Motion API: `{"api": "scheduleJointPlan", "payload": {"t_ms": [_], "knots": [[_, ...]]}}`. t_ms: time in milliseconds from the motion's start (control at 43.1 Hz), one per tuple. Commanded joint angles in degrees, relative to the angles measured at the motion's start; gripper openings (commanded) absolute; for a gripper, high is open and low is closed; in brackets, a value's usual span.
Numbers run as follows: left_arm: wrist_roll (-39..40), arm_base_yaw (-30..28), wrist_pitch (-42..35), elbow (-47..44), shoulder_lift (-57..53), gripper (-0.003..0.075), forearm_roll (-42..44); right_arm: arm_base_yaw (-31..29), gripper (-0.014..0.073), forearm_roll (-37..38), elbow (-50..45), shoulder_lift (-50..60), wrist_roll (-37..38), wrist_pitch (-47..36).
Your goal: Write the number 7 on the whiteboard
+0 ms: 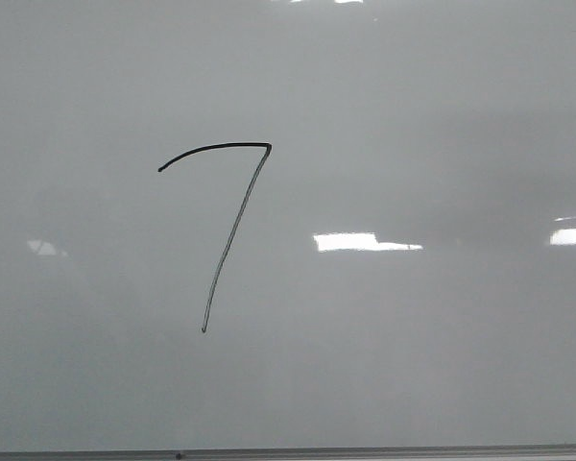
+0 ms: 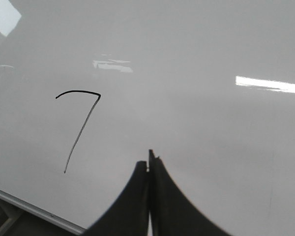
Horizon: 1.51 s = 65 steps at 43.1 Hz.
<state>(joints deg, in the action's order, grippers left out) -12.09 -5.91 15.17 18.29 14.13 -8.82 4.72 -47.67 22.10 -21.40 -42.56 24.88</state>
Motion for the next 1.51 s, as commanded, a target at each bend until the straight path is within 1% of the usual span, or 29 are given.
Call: {"api": "scheduleJointPlan", "payload": {"t_ms": [0, 116, 255, 464, 510, 626, 1483], "knots": [[7.89, 2.50, -6.34, -1.09, -2.57, -0.0020, 7.32, -0.34, -0.0068, -1.66, 1.60, -0.25, -0.22, -2.66], [7.89, 3.91, -9.23, -6.36, -7.23, -0.0020, 6.58, -0.34, -0.0068, -1.66, 1.60, -0.25, -0.22, -2.66], [7.89, 3.91, -9.32, -12.70, -12.25, -0.0020, 5.38, -0.34, -0.0068, -1.66, 1.60, -0.25, -0.22, -2.60], [7.89, 3.91, -10.62, -18.88, -15.30, -0.0020, 5.38, -0.34, -0.0068, -1.66, 1.60, -0.25, -0.22, -2.53], [7.89, 3.91, -9.47, -18.88, -15.30, -0.0020, 5.38, -0.34, -0.0068, -1.66, 1.60, -0.25, -0.22, -2.53], [7.89, 3.91, -10.67, -18.88, -15.30, -0.0020, 5.38, -0.34, -0.0068, -1.66, 1.60, -0.25, -0.22, -2.42], [7.89, 3.91, -10.57, -18.88, -15.18, -0.0020, 5.38, -0.34, -0.0068, -1.66, 1.60, -0.25, -0.22, -2.12]]}}
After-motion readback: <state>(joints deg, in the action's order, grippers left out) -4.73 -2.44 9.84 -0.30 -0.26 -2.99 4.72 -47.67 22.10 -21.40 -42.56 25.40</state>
